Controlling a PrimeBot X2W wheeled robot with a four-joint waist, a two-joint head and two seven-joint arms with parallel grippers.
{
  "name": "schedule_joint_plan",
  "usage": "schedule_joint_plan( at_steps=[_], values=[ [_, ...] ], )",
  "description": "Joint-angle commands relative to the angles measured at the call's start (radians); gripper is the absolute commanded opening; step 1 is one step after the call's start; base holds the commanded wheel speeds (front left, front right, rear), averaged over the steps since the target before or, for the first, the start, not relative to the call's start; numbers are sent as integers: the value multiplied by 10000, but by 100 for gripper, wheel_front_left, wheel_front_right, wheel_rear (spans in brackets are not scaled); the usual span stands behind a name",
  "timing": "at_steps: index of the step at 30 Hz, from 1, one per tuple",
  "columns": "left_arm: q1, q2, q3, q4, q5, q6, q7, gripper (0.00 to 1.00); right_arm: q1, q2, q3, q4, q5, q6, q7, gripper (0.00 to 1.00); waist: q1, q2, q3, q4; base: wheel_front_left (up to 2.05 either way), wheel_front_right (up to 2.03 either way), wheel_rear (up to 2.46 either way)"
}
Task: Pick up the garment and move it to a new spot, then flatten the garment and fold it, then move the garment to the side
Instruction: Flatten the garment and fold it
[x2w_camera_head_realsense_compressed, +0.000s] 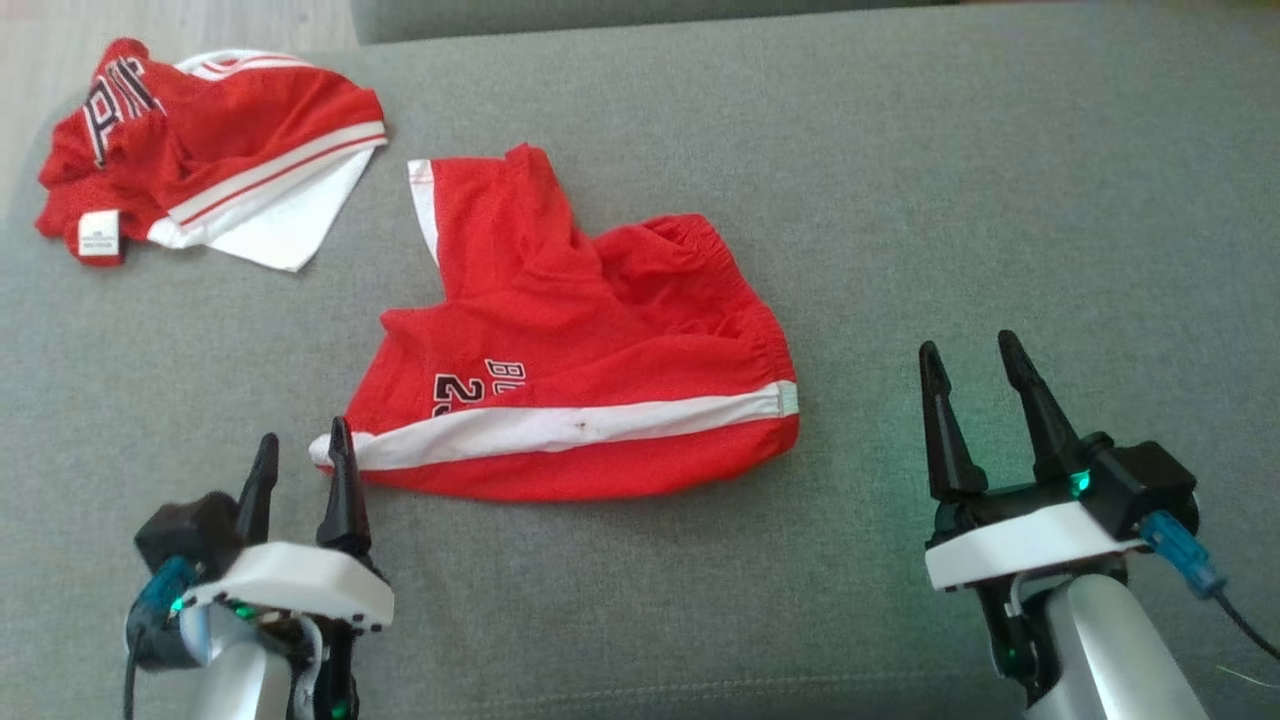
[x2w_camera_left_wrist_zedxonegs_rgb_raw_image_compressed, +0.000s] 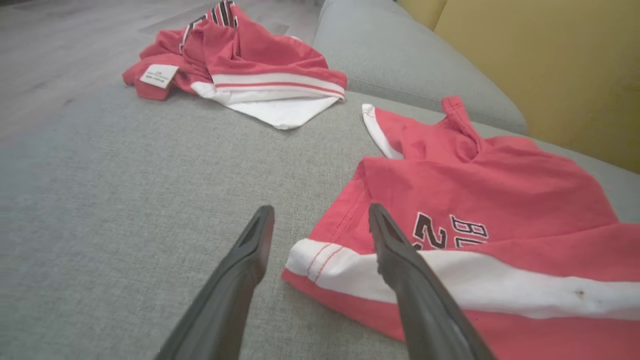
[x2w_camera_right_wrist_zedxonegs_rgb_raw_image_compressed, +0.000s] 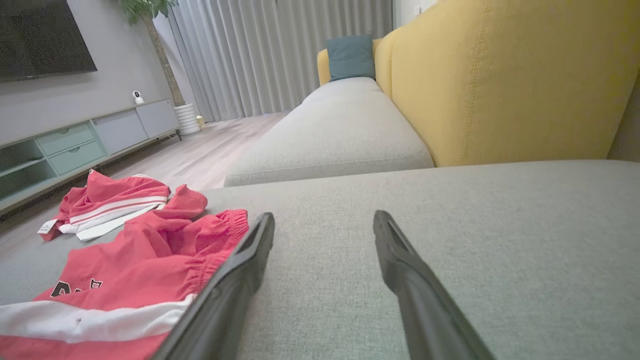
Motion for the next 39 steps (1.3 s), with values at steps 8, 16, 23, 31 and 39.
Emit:
schedule_joint_plan(
  at_steps=[8, 16, 23, 31, 39],
  values=[
    [792, -304, 966, -1859, 854, -333, -129, 100, 90, -35, 126, -580, -161, 75, -63, 100, 0, 0, -747, 112, 0, 0, 0],
    [1473, -453, 1073, -2371, 1109, -372, -130, 100, 457, -35, 98, -737, -136, 75, -63, 100, 0, 0, -1268, 159, 0, 0, 0],
    [1839, -474, 949, -2604, 1069, -248, -131, 100, 721, -35, 205, -721, -31, 75, -63, 100, 0, 0, -1550, 145, 0, 0, 0],
    [2073, -477, 678, -2723, 953, -11, -131, 100, 673, -35, 273, -511, -62, 75, -63, 100, 0, 0, -1543, 104, 0, 0, 0],
    [1989, -478, 586, -2779, 938, 27, -131, 100, 503, -35, 474, -117, -271, 75, -63, 100, 0, 0, -1459, 167, 0, 0, 0]
  ],
)
